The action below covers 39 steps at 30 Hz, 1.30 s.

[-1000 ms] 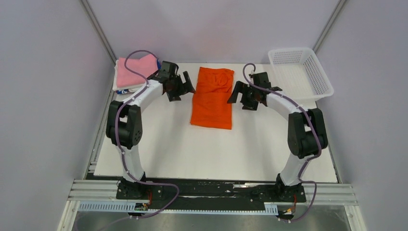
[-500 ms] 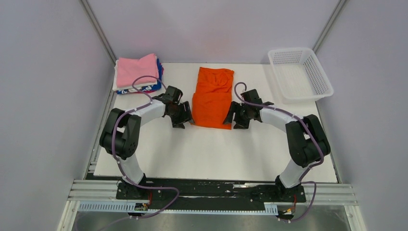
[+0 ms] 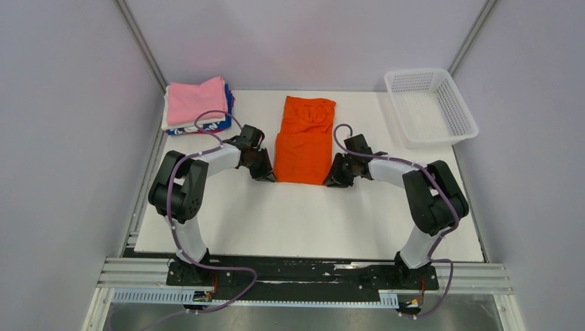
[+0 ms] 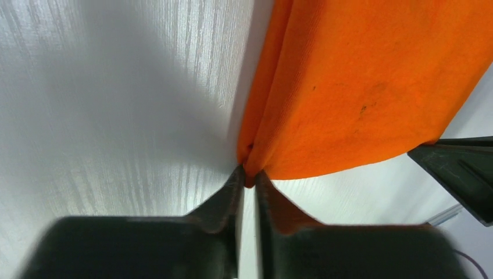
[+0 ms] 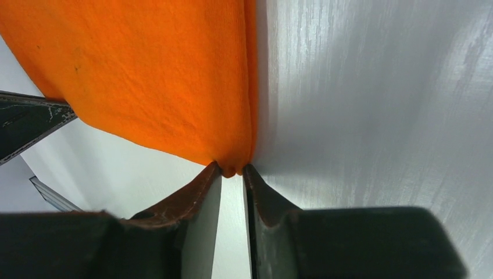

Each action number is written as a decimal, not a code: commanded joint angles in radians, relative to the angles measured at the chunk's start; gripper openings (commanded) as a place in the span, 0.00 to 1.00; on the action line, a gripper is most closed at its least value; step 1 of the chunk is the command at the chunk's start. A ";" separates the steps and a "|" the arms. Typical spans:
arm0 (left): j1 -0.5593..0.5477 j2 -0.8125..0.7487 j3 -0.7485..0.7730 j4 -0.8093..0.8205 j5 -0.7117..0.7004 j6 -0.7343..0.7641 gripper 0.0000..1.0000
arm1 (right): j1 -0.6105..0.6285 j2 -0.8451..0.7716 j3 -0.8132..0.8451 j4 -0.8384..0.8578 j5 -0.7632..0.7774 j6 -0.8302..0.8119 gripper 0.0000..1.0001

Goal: Fold and stack the t-shirts
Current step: Grab one side of the 2/3 rectangular tshirt with both arms, then fold the long partially folded tshirt into a neat square

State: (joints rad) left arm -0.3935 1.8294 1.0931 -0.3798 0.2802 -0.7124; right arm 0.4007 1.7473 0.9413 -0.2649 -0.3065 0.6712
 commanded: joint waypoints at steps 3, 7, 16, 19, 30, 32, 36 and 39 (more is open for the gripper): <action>-0.007 0.046 -0.025 0.037 -0.008 0.012 0.00 | 0.013 0.021 -0.036 0.044 0.068 -0.019 0.09; -0.014 -0.051 -0.098 0.021 -0.029 0.009 0.00 | 0.022 -0.057 -0.096 0.035 -0.027 -0.089 0.00; -0.078 -0.559 -0.294 -0.235 -0.036 -0.047 0.00 | 0.059 -0.545 -0.252 -0.183 -0.408 -0.088 0.00; -0.090 -0.741 -0.276 -0.292 0.015 -0.066 0.00 | 0.060 -0.662 -0.217 -0.242 -0.480 -0.084 0.00; -0.087 -0.657 -0.043 -0.113 -0.120 0.003 0.00 | -0.092 -0.580 -0.045 -0.217 -0.361 -0.118 0.00; -0.083 -0.583 0.011 -0.069 -0.163 0.026 0.00 | -0.120 -0.549 -0.032 -0.187 -0.355 -0.117 0.00; -0.051 -0.422 0.131 -0.059 -0.187 0.069 0.00 | -0.156 -0.469 0.015 -0.170 -0.333 -0.126 0.00; -0.033 -0.310 0.208 -0.041 -0.191 0.086 0.00 | -0.177 -0.417 0.050 -0.131 -0.308 -0.125 0.00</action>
State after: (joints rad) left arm -0.4622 1.4265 1.1980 -0.4877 0.1608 -0.6876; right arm 0.2516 1.2869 0.9195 -0.4683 -0.6605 0.5720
